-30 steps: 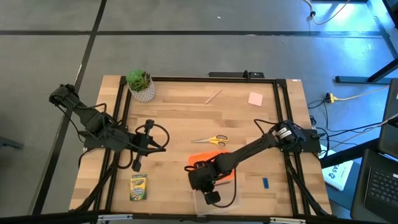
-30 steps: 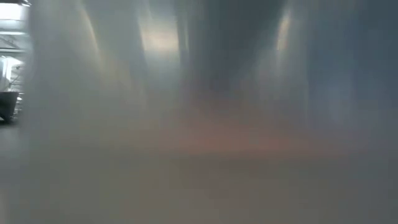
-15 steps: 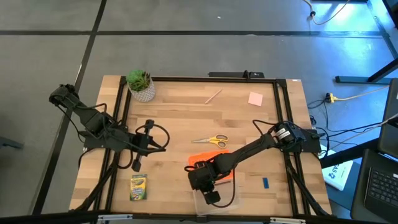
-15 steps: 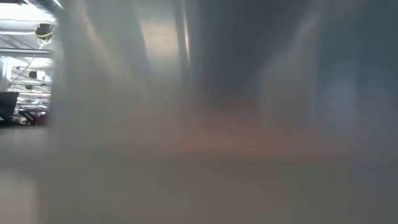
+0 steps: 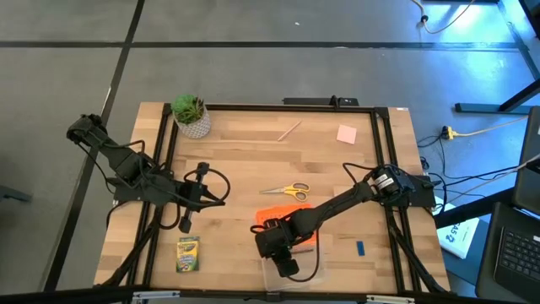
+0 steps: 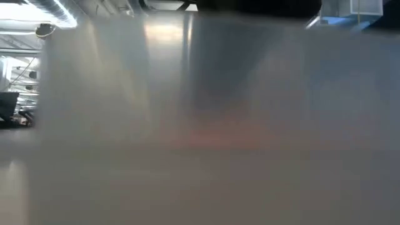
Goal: Pack school essentials
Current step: Put the yellow scissor into the orange supply box
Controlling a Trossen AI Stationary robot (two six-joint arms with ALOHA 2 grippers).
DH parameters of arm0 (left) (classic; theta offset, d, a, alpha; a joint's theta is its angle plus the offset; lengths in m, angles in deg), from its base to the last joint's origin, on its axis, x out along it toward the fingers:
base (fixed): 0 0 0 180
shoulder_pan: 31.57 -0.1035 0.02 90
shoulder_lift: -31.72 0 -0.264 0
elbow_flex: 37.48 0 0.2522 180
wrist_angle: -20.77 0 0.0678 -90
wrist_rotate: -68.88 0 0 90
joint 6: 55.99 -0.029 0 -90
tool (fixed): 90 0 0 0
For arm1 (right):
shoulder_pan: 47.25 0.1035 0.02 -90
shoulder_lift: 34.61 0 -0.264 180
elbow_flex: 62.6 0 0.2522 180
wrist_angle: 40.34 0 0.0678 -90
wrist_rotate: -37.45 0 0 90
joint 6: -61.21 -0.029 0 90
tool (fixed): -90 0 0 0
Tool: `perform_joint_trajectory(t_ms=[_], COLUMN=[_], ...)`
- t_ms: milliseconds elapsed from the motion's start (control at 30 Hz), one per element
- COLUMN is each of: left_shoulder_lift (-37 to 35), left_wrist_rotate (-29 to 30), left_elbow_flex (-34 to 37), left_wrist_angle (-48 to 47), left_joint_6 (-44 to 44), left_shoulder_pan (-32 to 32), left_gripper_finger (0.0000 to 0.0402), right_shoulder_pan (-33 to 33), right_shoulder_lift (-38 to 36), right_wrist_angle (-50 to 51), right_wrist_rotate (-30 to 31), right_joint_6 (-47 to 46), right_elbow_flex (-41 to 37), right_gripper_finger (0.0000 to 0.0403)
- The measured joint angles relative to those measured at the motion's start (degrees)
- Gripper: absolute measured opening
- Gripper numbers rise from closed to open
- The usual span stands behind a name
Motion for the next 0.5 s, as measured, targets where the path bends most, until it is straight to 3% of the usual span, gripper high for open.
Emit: perform_joint_trajectory(t_ms=[200,500], left_shoulder_lift=[0.0,0.0], left_wrist_rotate=[0.0,0.01], left_elbow_flex=[0.0,0.0], left_wrist_angle=[0.0,0.0], left_joint_6=[0.0,0.02], left_shoulder_pan=[0.0,0.0], left_gripper_finger=[0.0,0.0], right_shoulder_pan=[-1.94,-6.89], right_shoulder_lift=[-0.42,-0.44], right_wrist_angle=[13.99,34.44], right_wrist_rotate=[-0.02,5.06], right_joint_6=[1.29,1.05], right_elbow_flex=[7.46,21.98], right_gripper_finger=[0.0127,0.0109])
